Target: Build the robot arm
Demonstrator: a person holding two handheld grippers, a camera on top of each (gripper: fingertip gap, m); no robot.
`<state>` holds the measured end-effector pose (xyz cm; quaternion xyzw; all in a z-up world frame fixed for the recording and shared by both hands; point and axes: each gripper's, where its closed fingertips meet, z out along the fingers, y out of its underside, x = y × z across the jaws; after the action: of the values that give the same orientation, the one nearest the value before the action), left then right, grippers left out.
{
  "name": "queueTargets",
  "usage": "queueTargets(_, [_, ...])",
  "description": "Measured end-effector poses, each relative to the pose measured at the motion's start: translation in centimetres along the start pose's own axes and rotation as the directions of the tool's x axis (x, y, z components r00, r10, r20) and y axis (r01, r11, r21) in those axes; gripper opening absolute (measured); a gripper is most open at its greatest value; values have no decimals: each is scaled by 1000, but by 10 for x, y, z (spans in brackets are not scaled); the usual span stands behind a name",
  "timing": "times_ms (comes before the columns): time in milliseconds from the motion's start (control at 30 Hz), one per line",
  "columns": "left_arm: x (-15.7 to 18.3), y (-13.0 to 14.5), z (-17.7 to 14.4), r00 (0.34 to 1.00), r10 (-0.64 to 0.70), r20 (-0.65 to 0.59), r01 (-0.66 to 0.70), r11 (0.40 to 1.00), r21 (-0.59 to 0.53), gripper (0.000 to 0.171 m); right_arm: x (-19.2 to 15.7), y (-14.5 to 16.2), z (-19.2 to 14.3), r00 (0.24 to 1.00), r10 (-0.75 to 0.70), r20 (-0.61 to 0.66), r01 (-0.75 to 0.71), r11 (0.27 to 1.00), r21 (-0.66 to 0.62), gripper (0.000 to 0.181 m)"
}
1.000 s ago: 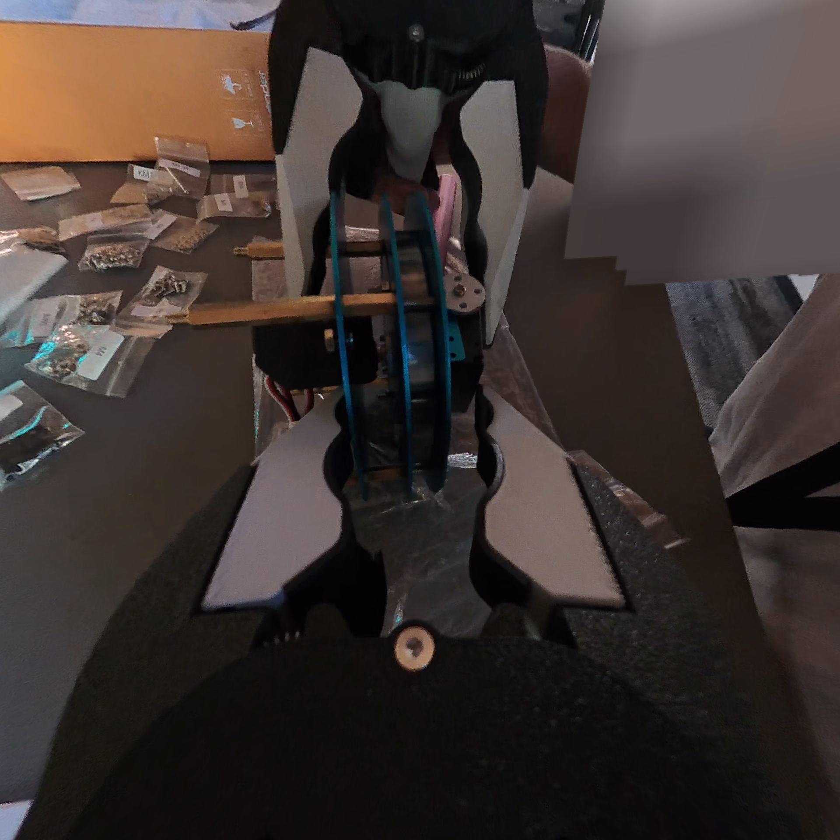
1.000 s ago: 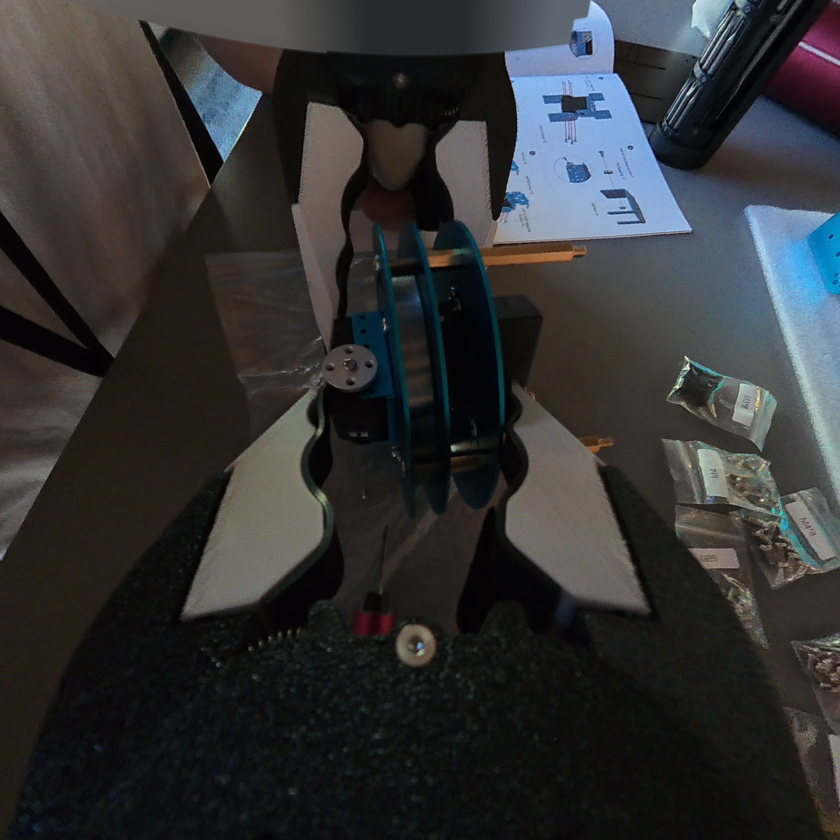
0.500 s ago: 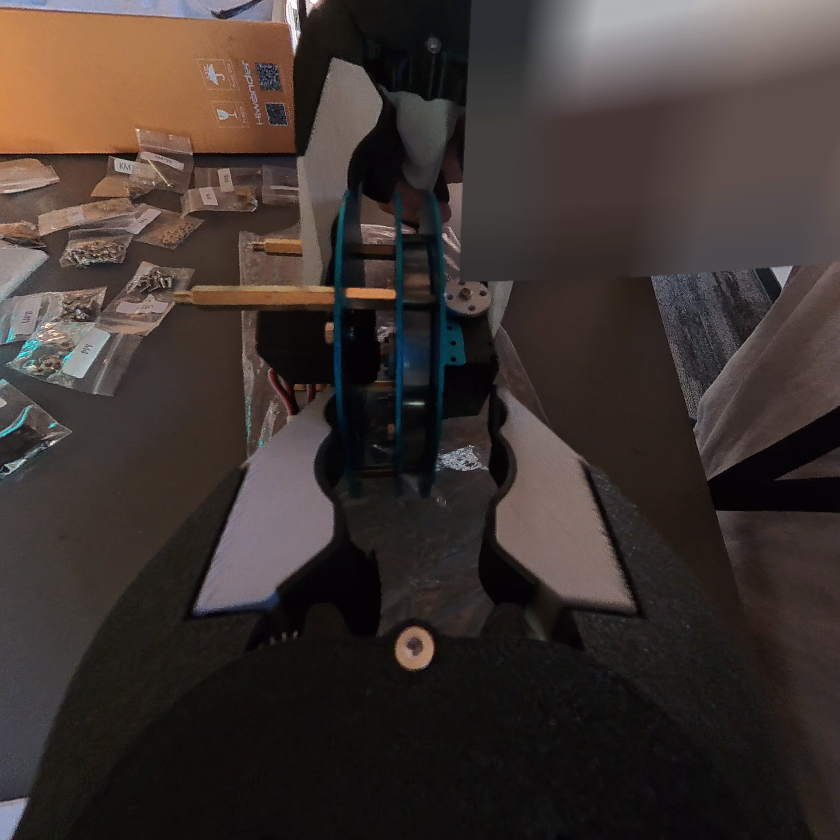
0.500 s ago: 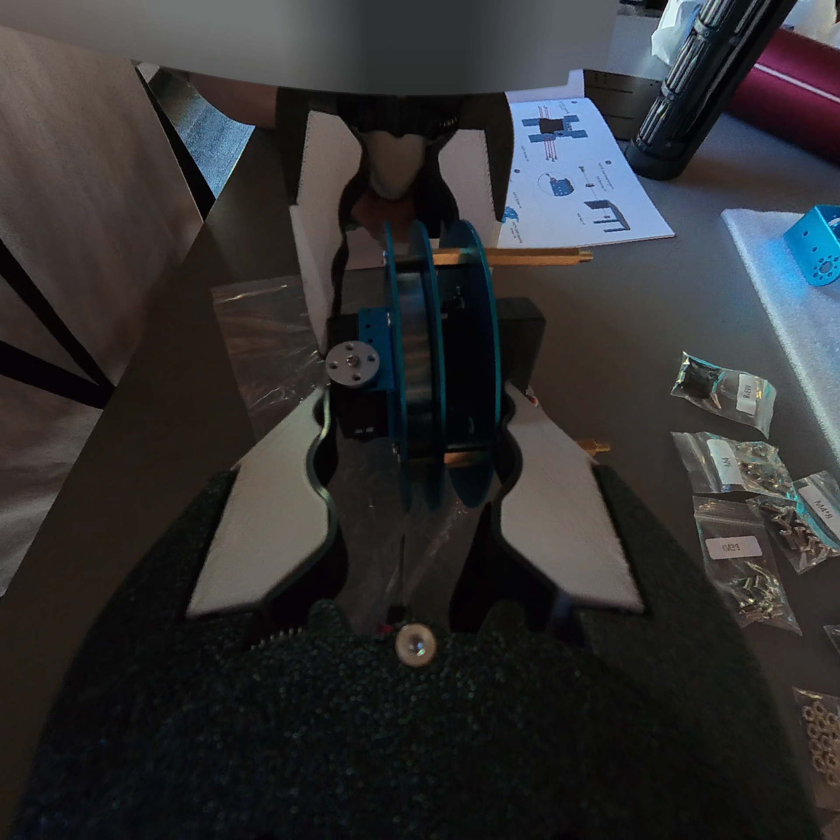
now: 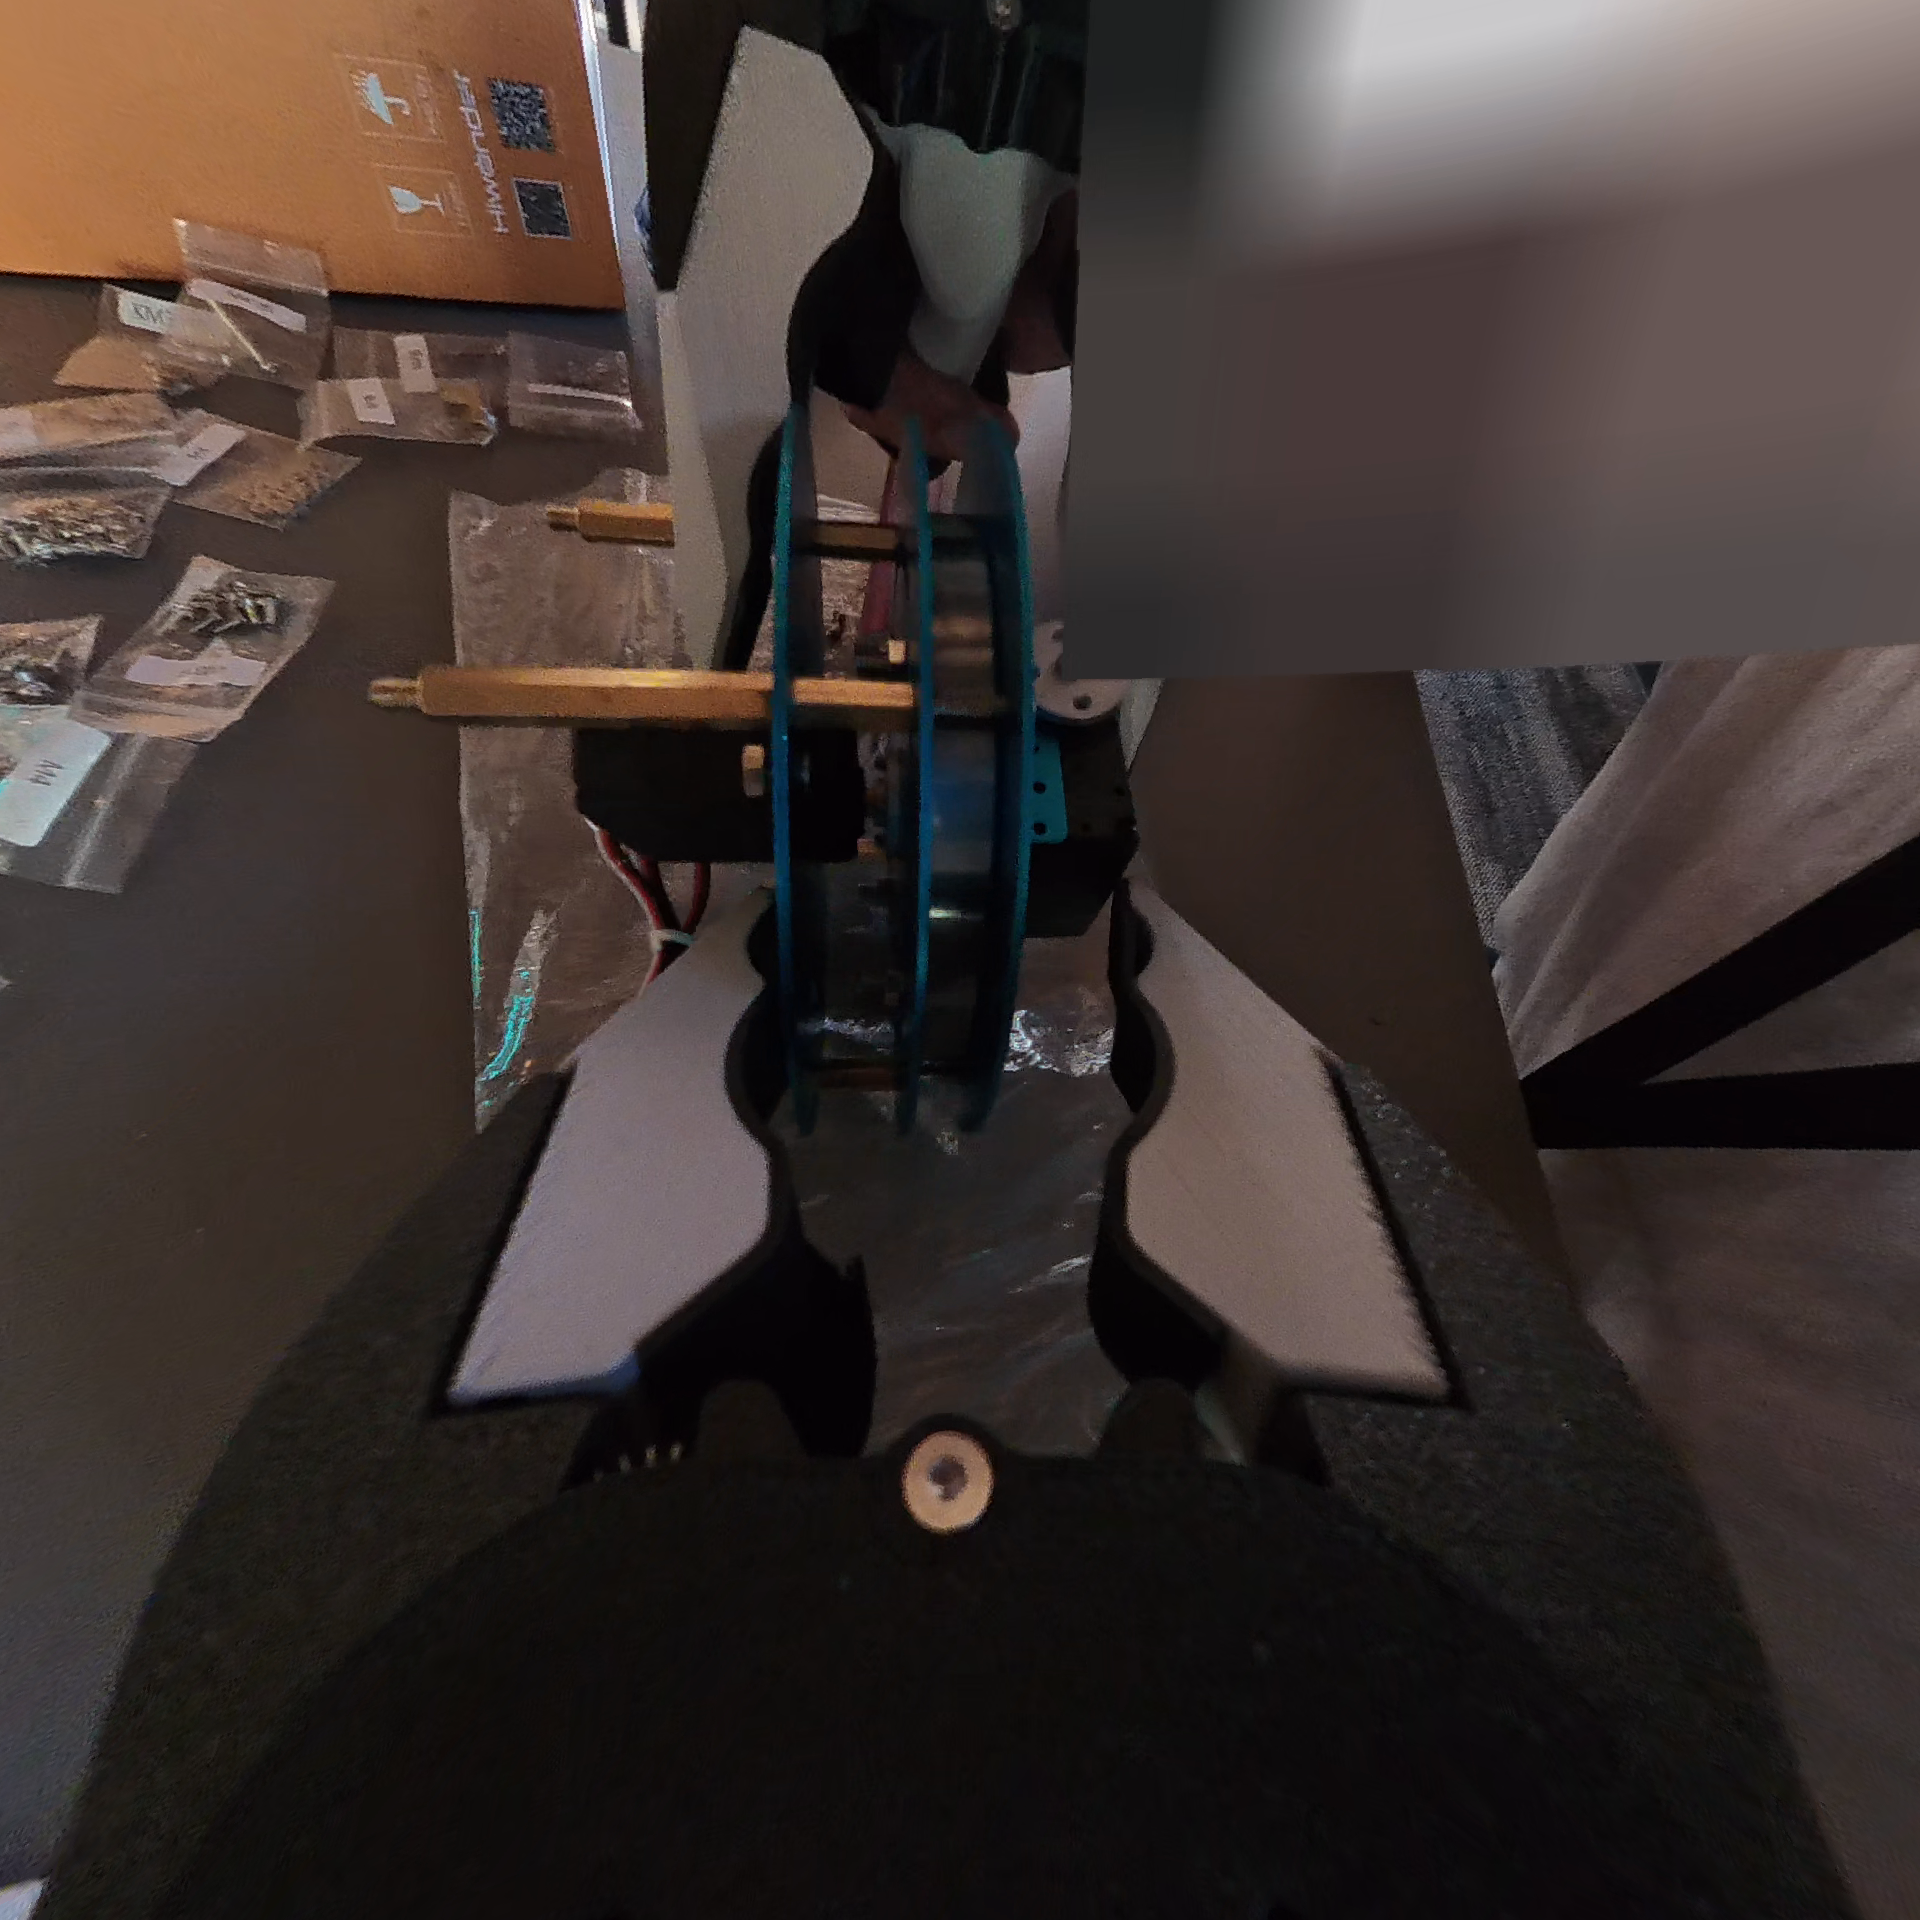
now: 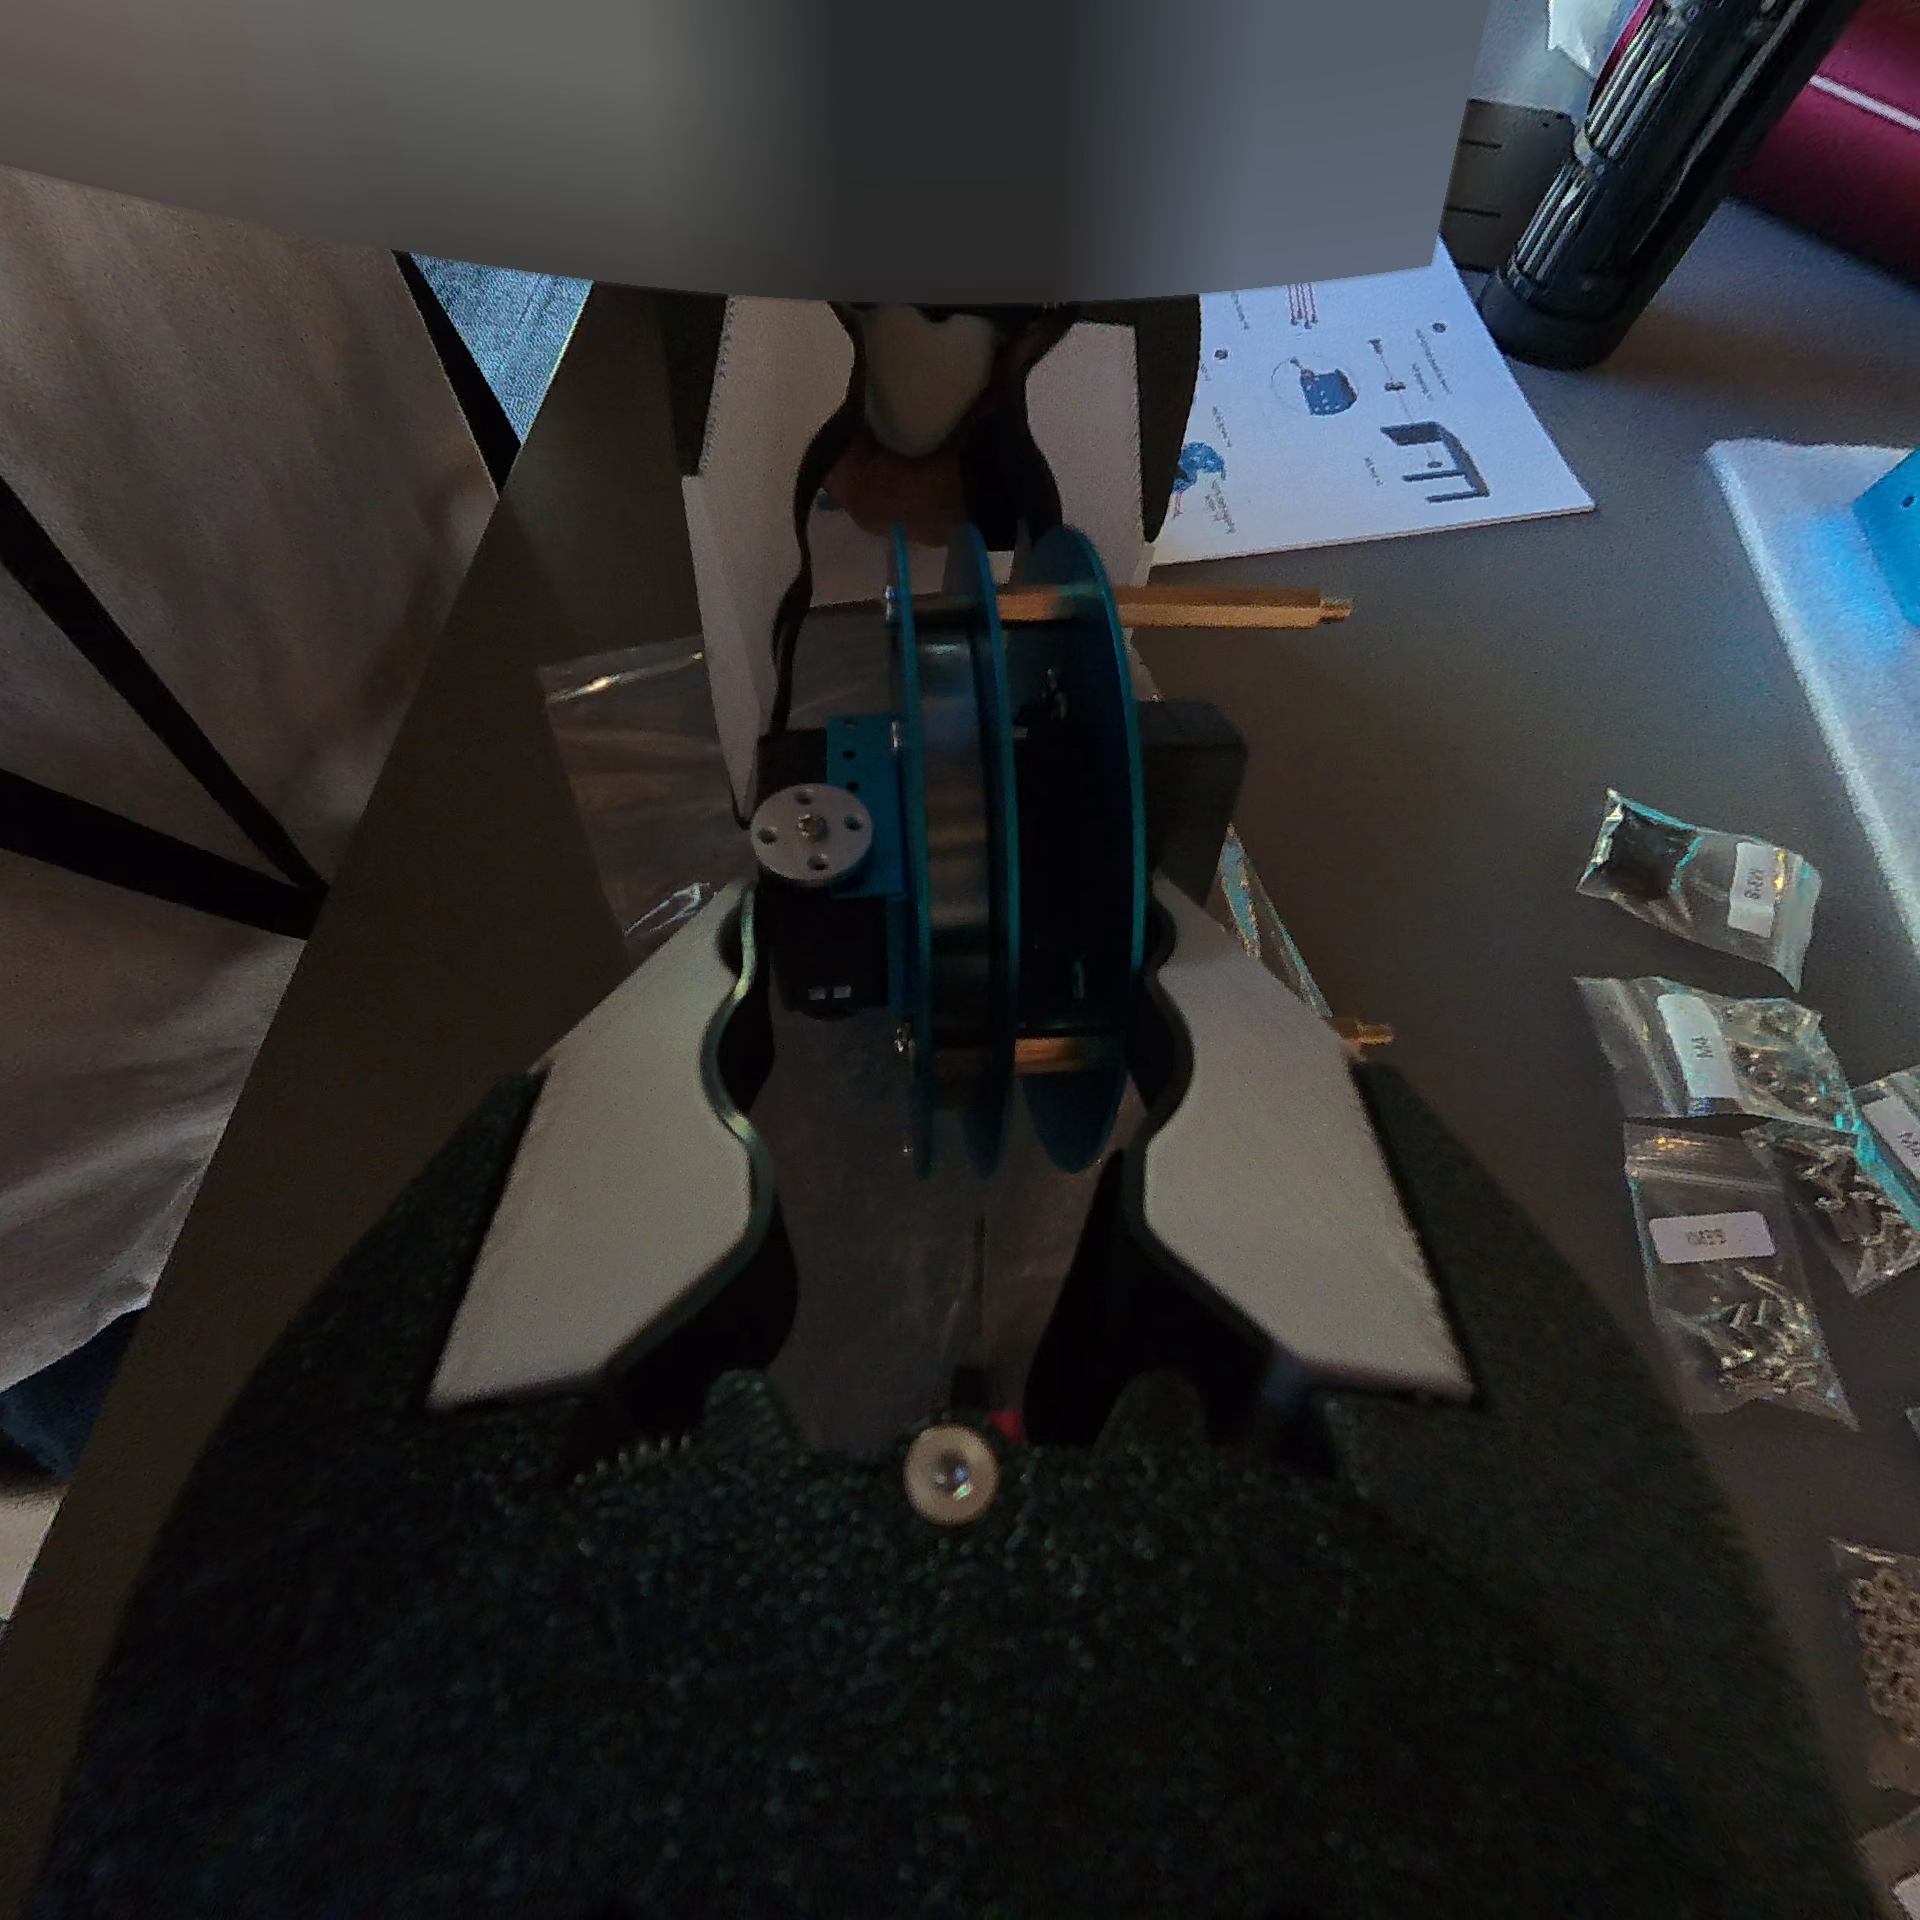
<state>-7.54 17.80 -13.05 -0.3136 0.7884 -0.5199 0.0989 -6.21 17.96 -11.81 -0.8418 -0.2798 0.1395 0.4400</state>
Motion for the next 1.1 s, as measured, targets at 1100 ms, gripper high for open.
queueTargets(1100, [-1, -3, 0, 1000, 10, 22, -10, 1000, 16, 67, 3, 1, -1, 999, 37, 28, -39, 997, 68, 68])
